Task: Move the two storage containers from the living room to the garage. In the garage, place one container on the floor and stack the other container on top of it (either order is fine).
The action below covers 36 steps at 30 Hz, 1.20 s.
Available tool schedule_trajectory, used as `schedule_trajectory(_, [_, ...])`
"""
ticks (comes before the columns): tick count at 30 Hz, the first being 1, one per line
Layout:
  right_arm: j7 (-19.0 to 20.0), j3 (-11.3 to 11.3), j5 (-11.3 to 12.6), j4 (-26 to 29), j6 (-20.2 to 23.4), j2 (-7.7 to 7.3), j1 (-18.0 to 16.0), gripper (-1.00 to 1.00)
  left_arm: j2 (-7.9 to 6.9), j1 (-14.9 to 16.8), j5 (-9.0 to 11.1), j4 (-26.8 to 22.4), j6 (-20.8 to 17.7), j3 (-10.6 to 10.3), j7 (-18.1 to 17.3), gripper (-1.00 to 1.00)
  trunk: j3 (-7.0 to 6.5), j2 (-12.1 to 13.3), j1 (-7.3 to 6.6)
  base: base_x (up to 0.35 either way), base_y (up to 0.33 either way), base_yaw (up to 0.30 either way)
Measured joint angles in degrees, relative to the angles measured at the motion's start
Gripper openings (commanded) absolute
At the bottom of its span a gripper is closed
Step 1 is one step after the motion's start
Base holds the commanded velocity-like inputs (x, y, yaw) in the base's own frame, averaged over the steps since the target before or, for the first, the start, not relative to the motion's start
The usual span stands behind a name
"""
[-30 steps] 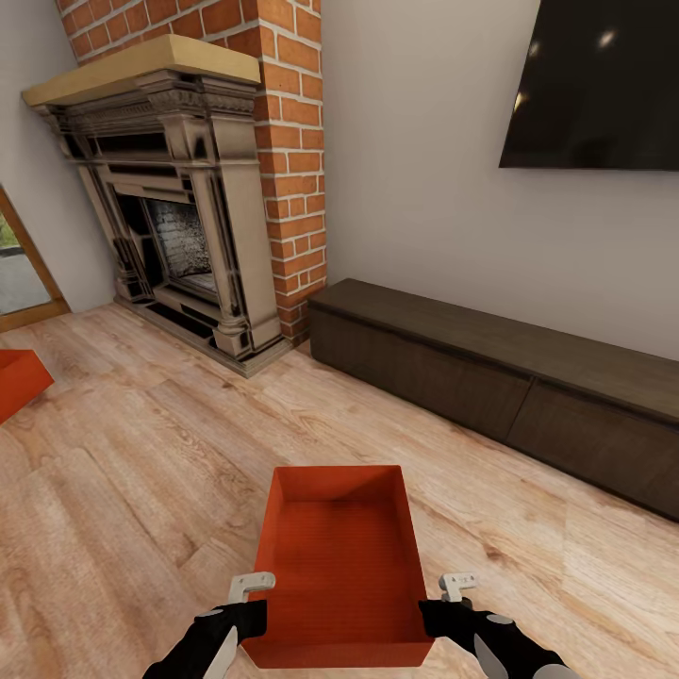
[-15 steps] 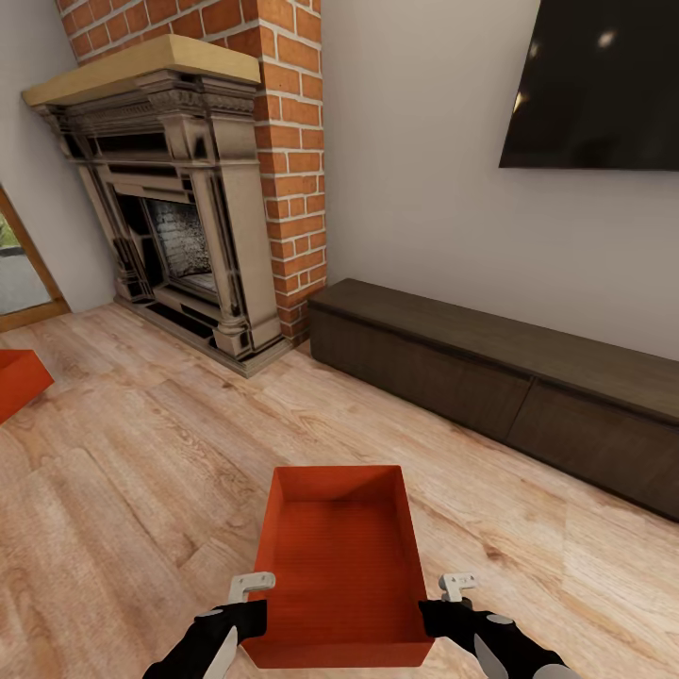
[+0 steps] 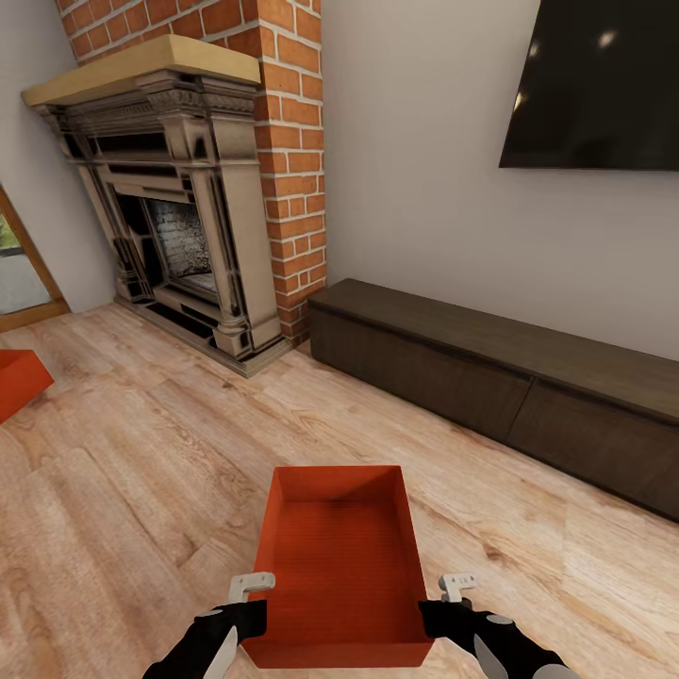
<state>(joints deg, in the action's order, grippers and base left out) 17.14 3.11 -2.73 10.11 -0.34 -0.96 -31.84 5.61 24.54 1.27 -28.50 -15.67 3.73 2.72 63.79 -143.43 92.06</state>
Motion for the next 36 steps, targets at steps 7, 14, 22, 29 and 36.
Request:
schedule_trajectory(7, [0.0,0.1,-0.2,-0.1,0.0,-0.02,0.0,-1.0,0.17,0.0,-0.5,0.1,-0.1,0.3,0.0,-1.0,-0.64,0.0,-0.07,0.0,0.0,0.0])
schedule_trajectory(14, [0.0,0.1,-0.1,-0.1,0.0,0.0,0.0,-1.0,0.05,0.0,-0.2,0.1,-0.1,0.1,0.0,-1.0,-2.2,0.1,-0.25,0.0,0.0,0.0])
schedule_trajectory(22, [0.0,0.0,-0.1,-0.1,0.0,0.01,0.0,-1.0,-0.01,0.0,0.0,0.1,0.0,0.0,0.0,-1.0,-3.84,1.4,-1.03,0.0,0.0,0.0])
schedule_trajectory(29, [0.0,0.1,-0.2,-0.1,-0.1,0.02,0.0,-1.0,-0.01,0.0,0.0,0.1,0.0,0.0,0.0,-1.0,-5.1,4.2,-2.57,0.0,0.0,0.0])
schedule_trajectory(36, [0.0,0.1,-0.2,-0.1,-0.1,0.02,0.0,-1.0,-0.01,0.0,0.0,0.1,0.0,0.0,0.0,-1.0,-6.36,7.0,-4.11,0.0,0.0,0.0])
